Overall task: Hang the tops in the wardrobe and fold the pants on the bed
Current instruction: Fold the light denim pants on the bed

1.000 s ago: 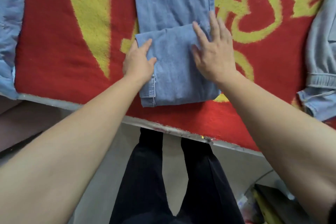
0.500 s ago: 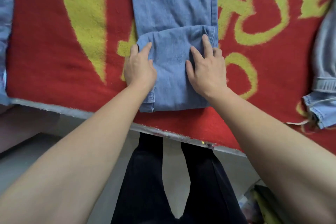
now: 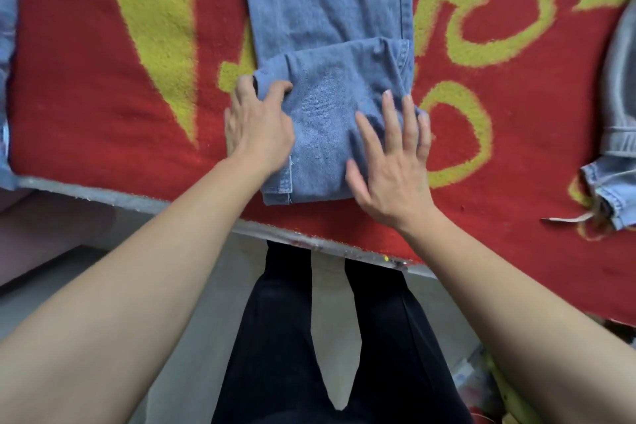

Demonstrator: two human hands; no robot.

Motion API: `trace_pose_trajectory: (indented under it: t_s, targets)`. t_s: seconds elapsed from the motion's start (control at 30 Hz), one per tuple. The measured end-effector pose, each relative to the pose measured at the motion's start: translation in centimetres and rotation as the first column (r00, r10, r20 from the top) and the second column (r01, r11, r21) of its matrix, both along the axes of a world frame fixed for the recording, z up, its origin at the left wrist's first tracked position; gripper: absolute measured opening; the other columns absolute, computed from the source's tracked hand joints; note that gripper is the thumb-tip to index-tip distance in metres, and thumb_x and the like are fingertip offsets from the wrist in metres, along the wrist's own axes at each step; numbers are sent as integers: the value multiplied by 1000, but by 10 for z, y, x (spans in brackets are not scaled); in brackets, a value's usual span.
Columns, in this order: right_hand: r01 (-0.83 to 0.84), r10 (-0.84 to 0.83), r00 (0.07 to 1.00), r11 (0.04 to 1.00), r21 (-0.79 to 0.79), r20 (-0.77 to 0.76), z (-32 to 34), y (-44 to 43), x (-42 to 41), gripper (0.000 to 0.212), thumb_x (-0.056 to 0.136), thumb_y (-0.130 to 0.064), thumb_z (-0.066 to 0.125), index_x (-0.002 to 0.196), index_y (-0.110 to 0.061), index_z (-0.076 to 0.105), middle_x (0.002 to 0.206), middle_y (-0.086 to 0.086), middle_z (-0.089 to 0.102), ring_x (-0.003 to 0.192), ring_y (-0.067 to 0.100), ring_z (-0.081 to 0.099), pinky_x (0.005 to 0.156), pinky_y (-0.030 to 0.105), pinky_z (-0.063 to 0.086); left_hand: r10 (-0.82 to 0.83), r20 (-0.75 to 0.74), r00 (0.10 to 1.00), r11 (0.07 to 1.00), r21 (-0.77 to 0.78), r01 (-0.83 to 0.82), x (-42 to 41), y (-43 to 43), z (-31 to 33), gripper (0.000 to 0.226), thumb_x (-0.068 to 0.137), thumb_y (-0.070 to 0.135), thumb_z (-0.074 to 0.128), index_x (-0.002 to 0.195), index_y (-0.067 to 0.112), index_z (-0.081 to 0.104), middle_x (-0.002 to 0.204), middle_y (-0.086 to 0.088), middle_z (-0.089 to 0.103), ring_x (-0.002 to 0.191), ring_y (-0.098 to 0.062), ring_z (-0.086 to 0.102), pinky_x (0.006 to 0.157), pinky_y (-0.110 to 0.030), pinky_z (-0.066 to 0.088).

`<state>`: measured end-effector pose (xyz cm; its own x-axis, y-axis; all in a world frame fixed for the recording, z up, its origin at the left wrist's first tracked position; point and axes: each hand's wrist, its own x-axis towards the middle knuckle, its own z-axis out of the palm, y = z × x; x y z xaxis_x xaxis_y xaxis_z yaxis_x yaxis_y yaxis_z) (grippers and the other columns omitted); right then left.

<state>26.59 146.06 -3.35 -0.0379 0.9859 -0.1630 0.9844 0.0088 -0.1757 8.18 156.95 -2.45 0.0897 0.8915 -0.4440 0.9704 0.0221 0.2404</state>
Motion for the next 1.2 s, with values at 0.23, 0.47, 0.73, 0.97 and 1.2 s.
trace_pose_trajectory:
  t_s: [0.23, 0.47, 0.73, 0.97, 1.2]
  targets:
    - [-203, 215, 965, 975, -91, 152, -22, -34, 11, 85, 80, -12, 55, 157, -11, 21, 159, 31, 13, 149, 47, 10, 122, 56, 12, -497, 26, 867, 844, 246, 476, -3, -74, -2, 76, 67, 39, 68, 137, 15, 49, 152, -20, 33, 143, -37, 28, 113, -57, 20]
    - [-199, 213, 972, 971, -129, 99, -24, -12, 12, 81, 73, -11, 70, 149, -11, 41, 148, 34, 38, 137, 51, 37, 112, 56, 34, -562, -210, 800, 826, -98, 555, 7, -66, -13, 121, 61, 36, 83, 154, 26, 5, 162, -18, 2, 149, -41, 5, 119, -56, 6]
    - [-216, 163, 975, 849, -482, -150, 81, 31, 21, 53, 69, -34, 67, 122, -31, 62, 99, 4, 72, 96, 31, 66, 69, 32, 43, -475, 140, 869, 780, -391, 489, 3, -32, 60, 100, 56, 42, 81, 144, 34, 35, 138, 1, 55, 123, -24, 54, 97, -31, 44]
    - [-247, 44, 965, 491, -836, -259, 144, 39, 26, 28, 53, -41, 70, 77, -28, 64, 64, -2, 68, 61, 22, 68, 52, 37, 59, -89, 417, 904, 411, -812, 415, -11, -35, 110, 39, 53, 24, 74, 91, 23, 66, 88, 4, 72, 82, -14, 69, 76, -33, 56]
    - [-142, -75, 953, 746, -651, -295, 118, 76, 32, 54, 74, -42, 70, 125, -29, 60, 97, -3, 63, 90, 22, 59, 73, 30, 45, -1, 374, 928, 786, -573, 232, -23, 0, 80, 45, 59, 34, 74, 104, 31, 68, 100, 8, 71, 89, -10, 65, 78, -24, 51]
